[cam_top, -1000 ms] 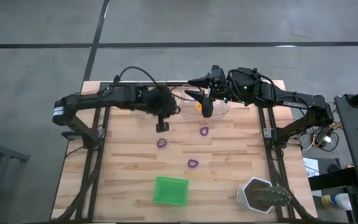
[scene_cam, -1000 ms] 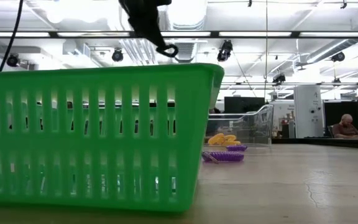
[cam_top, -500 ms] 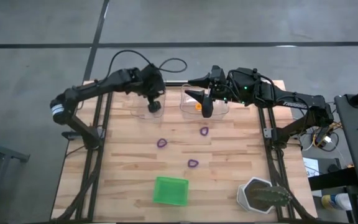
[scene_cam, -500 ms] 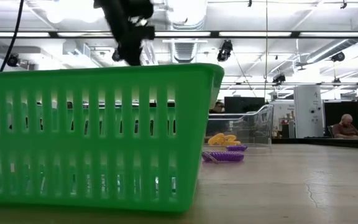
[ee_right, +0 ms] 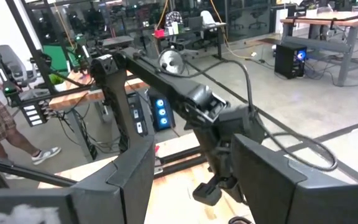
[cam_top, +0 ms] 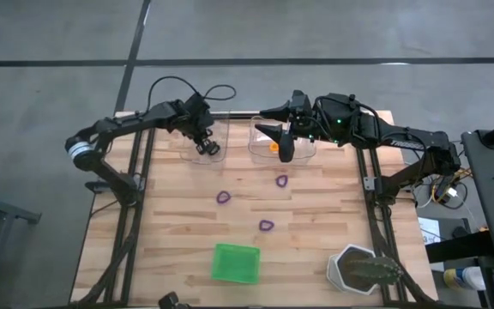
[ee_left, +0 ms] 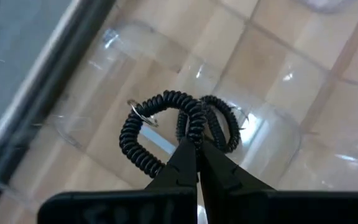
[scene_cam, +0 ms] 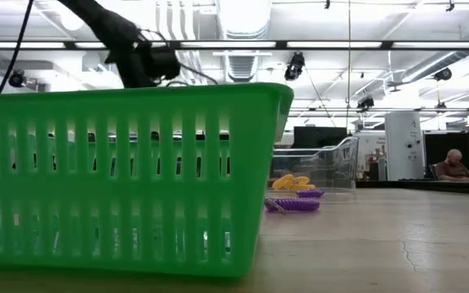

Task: Sort spring keychains
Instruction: Put the black spring keychain into the left transparent bin, then put the bottom violet spring keychain into the green bin

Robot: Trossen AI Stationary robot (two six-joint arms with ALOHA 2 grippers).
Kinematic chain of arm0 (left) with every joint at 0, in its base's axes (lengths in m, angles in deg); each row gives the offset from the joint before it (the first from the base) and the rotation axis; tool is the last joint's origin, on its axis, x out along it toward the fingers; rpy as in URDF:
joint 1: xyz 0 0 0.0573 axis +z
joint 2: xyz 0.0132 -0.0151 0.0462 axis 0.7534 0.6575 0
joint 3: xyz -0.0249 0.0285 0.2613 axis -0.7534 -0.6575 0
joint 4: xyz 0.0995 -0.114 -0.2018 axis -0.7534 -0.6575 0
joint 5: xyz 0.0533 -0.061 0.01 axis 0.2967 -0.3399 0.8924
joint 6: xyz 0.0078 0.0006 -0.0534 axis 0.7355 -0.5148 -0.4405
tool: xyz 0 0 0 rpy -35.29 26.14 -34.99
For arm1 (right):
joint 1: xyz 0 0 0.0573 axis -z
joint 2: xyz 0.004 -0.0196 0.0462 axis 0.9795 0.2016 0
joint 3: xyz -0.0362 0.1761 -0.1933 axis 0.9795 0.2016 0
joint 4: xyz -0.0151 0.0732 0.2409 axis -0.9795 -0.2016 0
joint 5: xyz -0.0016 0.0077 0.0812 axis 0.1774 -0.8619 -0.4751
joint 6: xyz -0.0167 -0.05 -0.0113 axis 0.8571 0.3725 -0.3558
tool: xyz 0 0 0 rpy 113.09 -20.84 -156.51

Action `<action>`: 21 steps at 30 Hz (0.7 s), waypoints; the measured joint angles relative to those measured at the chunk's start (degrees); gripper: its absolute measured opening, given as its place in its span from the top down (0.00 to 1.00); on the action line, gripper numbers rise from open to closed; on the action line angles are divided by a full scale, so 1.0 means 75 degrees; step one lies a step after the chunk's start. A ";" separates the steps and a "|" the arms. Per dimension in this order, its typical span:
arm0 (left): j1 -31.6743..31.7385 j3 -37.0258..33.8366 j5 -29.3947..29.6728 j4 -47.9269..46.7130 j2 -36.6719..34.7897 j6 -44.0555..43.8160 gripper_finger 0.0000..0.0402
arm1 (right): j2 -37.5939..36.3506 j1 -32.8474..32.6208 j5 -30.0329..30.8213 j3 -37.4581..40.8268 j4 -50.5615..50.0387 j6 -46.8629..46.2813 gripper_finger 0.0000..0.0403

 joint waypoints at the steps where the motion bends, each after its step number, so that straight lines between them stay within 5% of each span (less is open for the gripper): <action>1: 0.0023 -0.0140 -0.0055 0.0176 0.0026 -0.0048 1.00 | 0.0003 0.0000 0.0001 0.0000 0.0002 0.0014 0.49; 10: 0.0022 -0.0663 -0.0147 0.0619 0.0218 -0.0202 0.97 | 0.0017 0.0000 0.0003 0.0000 -0.0002 0.0020 0.49; 21: 0.0021 -0.0408 -0.0217 0.0878 0.0243 -0.1064 0.80 | 0.0020 0.0006 0.0000 0.0000 -0.0019 -0.0048 0.49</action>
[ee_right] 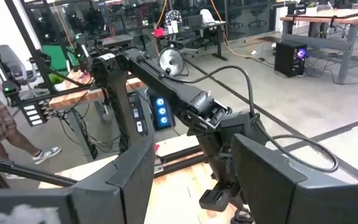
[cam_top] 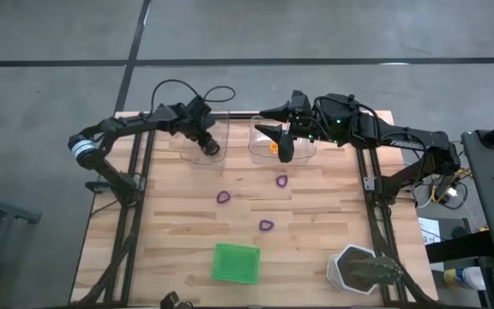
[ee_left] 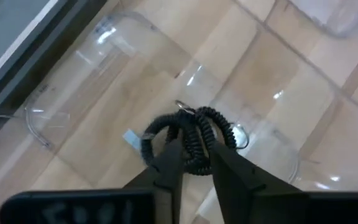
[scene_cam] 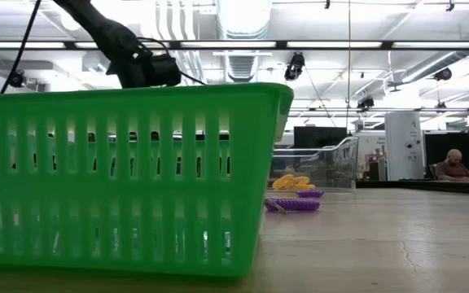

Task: Sort spring keychains
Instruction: Put the bottom violet spring keychain into the green bin

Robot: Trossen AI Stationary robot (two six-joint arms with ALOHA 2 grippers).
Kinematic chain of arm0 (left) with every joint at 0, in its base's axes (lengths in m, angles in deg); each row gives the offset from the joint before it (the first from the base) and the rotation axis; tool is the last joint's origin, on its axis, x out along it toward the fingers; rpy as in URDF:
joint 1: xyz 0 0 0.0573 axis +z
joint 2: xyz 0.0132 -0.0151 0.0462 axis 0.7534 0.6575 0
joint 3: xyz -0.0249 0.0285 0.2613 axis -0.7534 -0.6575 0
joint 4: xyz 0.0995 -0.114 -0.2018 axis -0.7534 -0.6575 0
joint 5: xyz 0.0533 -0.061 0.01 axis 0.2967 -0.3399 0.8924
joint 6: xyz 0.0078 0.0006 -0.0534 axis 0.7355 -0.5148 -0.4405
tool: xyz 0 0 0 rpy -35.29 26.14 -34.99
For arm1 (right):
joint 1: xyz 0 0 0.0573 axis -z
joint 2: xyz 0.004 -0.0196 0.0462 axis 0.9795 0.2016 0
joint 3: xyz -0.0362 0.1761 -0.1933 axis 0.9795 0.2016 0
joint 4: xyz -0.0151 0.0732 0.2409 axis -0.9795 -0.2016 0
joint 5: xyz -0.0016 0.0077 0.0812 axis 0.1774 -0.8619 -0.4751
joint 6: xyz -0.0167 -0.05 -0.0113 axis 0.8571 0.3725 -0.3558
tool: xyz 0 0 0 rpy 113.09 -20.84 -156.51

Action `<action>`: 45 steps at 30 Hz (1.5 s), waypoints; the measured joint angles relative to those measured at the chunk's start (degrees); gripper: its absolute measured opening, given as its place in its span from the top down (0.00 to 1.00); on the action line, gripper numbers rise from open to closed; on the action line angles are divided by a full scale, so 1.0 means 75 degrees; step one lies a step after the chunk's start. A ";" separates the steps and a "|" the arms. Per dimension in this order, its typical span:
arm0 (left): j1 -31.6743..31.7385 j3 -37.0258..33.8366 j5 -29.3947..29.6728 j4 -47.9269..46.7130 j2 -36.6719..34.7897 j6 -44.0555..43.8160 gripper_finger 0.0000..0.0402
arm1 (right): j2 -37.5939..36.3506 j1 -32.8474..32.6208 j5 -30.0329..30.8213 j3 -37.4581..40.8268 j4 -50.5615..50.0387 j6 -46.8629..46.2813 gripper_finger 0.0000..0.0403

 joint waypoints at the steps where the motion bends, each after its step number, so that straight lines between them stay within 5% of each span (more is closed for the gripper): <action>1: 0.0000 0.0039 0.0000 -0.0008 -0.0002 -0.0070 0.79 | 0.0000 0.0000 0.0000 0.0000 -0.0022 -0.0004 0.49; 13: -0.0169 0.1127 -0.0712 -0.0557 -0.0421 -0.0741 0.73 | 0.0051 -0.0069 -0.0431 0.0012 -0.1762 -0.1070 0.49; 24: -0.0971 0.1470 -0.1037 -0.0132 -0.1844 -0.1639 0.73 | 0.0398 -0.0428 -0.0838 0.0015 -0.2246 -0.1864 0.49; 45: -0.2381 0.1456 -0.1009 0.0719 -0.3606 -0.4547 0.73 | 0.2527 -0.1218 -0.1095 0.0015 -0.4880 -0.3674 0.49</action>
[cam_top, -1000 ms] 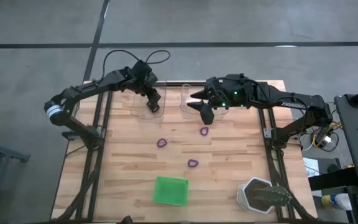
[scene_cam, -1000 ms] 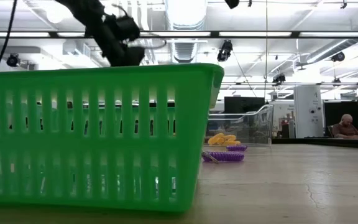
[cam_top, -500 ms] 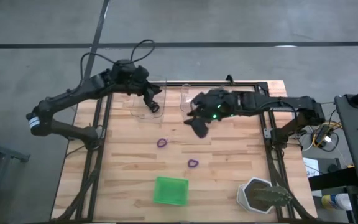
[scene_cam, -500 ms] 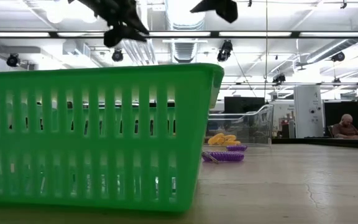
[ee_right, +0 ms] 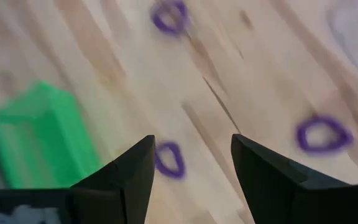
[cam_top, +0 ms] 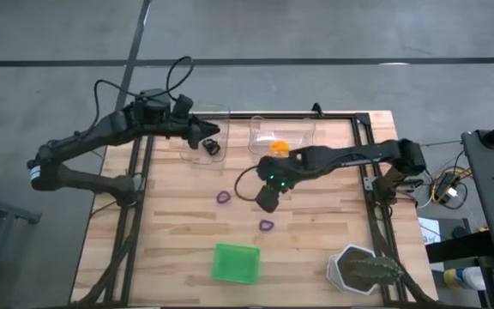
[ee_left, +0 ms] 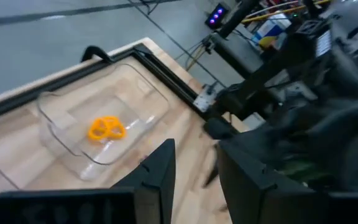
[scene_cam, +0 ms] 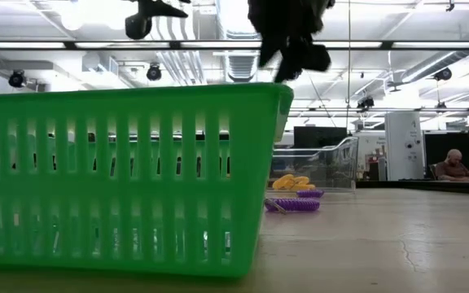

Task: Sort spring keychains
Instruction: Put the bottom violet spring keychain into the green bin

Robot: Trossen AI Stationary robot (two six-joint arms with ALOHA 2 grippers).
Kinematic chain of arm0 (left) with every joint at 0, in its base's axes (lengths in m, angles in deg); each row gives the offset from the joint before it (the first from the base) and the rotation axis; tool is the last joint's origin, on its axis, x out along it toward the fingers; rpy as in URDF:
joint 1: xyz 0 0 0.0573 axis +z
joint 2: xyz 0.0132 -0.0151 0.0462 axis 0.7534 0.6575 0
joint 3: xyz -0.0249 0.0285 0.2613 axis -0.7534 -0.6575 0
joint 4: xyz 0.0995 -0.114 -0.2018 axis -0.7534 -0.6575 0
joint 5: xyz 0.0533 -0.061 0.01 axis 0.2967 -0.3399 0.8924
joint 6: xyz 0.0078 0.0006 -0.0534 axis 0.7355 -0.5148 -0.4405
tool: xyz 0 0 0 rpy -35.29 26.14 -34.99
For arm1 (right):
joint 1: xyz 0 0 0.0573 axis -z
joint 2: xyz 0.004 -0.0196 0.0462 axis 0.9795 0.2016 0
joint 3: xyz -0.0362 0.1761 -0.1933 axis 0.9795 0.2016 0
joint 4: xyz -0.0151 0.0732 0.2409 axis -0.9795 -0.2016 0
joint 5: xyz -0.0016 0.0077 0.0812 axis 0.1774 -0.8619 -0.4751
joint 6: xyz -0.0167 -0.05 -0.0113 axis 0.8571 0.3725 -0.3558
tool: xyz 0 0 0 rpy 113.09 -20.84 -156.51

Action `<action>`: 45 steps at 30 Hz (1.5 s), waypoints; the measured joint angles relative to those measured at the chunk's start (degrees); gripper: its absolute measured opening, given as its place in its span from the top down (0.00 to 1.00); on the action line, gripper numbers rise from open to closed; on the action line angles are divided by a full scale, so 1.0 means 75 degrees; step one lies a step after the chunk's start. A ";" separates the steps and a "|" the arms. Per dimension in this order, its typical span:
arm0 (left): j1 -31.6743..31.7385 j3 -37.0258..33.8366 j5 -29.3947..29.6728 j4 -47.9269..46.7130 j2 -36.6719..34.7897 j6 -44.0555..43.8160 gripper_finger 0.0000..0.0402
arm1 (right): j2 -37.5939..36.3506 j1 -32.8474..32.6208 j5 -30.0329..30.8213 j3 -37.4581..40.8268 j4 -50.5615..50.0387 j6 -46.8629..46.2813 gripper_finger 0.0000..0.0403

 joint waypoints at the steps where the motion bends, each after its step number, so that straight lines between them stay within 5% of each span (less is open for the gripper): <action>1: -0.0079 0.0000 0.0000 -0.0001 -0.0034 -0.0104 0.73 | 0.0122 -0.0009 0.0000 0.0000 -0.0219 -0.0056 0.49; 18: -0.1451 -0.0006 0.0000 0.0421 -0.0343 -0.0978 0.73 | 0.2099 -0.0624 -0.0607 0.0000 -0.0694 -0.0374 0.49; 33: -0.1561 -0.0006 -0.0102 0.0408 -0.0605 -0.0701 0.73 | 0.2983 -0.0857 -0.0738 -0.0008 -0.0268 -0.0757 0.50; 39: -0.1560 -0.0006 -0.0105 0.0396 -0.0631 -0.0566 0.73 | 0.3099 -0.0857 -0.0706 -0.0012 0.0029 -0.0751 0.63; 45: -0.1562 -0.0006 -0.0111 0.0393 -0.0651 -0.0536 0.73 | 0.3255 -0.0825 -0.0963 -0.0020 -0.0005 -0.0566 0.93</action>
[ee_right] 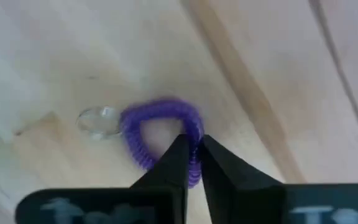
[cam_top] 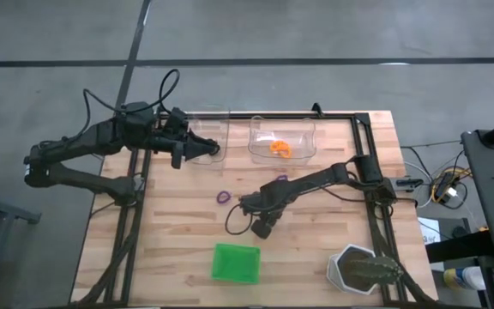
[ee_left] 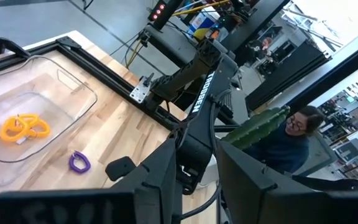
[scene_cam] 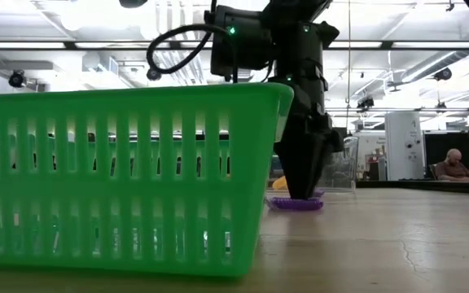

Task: Sort spring keychains
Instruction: Put the bottom violet spring keychain into the green bin

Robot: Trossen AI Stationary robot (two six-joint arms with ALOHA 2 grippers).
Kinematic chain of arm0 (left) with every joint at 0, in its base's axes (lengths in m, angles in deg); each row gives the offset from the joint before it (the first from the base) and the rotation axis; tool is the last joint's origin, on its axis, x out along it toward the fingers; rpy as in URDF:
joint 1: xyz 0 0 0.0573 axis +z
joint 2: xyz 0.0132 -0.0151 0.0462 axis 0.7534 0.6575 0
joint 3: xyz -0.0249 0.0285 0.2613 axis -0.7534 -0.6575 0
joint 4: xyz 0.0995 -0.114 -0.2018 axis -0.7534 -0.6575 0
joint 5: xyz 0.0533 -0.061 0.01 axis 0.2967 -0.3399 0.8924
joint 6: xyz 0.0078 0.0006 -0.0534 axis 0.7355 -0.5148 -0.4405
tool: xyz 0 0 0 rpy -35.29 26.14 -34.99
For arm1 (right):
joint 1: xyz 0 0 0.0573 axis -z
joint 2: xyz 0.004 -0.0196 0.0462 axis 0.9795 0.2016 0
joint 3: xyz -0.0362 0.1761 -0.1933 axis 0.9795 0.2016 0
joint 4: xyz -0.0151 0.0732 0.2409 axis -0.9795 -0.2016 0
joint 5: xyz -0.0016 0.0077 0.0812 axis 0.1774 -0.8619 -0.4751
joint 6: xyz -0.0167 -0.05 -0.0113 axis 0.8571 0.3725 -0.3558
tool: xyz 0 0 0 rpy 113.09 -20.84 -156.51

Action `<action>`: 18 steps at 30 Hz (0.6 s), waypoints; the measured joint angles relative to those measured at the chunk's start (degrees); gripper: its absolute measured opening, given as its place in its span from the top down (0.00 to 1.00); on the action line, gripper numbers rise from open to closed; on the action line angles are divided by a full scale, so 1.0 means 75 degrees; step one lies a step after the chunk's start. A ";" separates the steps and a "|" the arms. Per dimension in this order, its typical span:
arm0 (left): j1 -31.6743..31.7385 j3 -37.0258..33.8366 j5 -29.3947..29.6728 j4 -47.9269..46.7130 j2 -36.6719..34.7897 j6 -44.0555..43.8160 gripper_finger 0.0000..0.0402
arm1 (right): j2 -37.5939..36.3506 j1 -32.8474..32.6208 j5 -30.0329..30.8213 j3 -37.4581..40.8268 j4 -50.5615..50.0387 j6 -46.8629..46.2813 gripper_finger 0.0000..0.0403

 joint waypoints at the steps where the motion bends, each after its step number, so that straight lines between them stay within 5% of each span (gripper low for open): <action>1: 0.0003 0.0000 0.0000 0.0000 0.0000 0.0018 0.73 | 0.0000 -0.0002 -0.0012 -0.0005 0.0047 0.0021 0.94; 18: 0.0003 0.0000 -0.0003 -0.0006 -0.0050 0.0211 0.73 | -0.0824 -0.0092 0.0260 -0.1497 0.0000 -0.0374 0.98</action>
